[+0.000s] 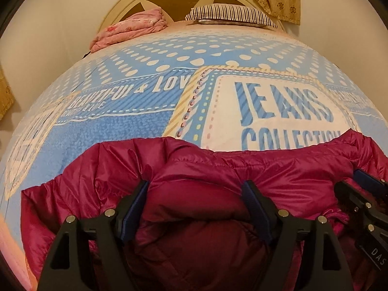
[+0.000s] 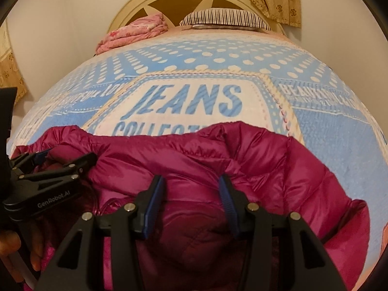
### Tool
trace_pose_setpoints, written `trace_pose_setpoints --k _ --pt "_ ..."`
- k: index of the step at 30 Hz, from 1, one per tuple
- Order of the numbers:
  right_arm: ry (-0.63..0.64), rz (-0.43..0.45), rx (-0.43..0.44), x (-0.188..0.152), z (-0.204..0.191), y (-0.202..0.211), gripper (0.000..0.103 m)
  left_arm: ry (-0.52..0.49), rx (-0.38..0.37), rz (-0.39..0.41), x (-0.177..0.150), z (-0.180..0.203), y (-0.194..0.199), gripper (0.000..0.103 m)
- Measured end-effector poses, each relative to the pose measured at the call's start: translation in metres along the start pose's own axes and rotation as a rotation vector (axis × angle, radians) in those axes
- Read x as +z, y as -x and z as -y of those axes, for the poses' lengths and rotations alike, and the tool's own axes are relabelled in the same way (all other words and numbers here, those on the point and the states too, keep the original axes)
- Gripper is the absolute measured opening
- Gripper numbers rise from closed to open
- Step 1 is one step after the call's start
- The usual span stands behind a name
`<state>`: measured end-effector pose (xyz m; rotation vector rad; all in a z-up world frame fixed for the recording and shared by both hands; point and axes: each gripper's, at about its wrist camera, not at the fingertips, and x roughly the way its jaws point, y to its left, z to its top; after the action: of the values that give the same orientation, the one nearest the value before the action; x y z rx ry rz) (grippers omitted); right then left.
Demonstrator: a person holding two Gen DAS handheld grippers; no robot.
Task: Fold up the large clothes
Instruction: 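Hold the folded hem down over the collar with both tools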
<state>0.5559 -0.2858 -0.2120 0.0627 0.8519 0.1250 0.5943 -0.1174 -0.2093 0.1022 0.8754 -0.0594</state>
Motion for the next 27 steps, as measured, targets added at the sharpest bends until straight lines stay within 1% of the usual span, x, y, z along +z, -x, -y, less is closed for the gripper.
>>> trace_pose_setpoints --k 16,27 --pt "0.046 -0.012 -0.061 -0.003 -0.0093 -0.0077 0.05 -0.016 0.027 -0.004 -0.0016 0.005 -0.0056 0.082" --pt "0.054 -0.012 -0.072 -0.0031 -0.0101 -0.0089 0.05 -0.021 0.037 -0.004 -0.0014 0.0067 -0.0065 0.082"
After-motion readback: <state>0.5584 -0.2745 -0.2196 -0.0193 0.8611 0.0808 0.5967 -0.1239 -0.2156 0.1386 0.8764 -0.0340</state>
